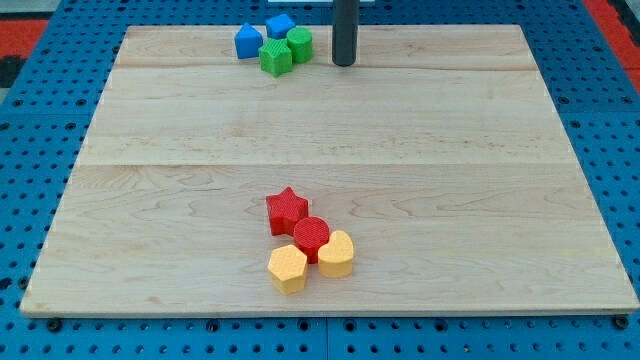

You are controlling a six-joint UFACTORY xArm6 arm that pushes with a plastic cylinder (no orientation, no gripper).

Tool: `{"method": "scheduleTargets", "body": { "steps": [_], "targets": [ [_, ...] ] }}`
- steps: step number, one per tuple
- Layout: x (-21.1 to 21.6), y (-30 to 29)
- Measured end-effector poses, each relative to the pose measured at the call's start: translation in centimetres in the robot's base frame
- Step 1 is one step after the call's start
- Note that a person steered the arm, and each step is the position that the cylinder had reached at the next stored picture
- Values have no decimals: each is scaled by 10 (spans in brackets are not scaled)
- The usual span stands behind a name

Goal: Push the blue cube and blue triangle to top left

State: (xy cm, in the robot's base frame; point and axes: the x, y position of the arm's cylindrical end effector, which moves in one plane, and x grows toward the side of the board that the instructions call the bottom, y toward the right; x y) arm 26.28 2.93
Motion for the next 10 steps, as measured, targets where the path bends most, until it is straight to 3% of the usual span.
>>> {"method": "scheduleTargets", "body": {
  "steps": [3,4,5,6,8,10],
  "targets": [
    [0,0],
    [0,30],
    [-21,36],
    [-71,16],
    [-69,-73],
    [-64,-82]
  ]
}}
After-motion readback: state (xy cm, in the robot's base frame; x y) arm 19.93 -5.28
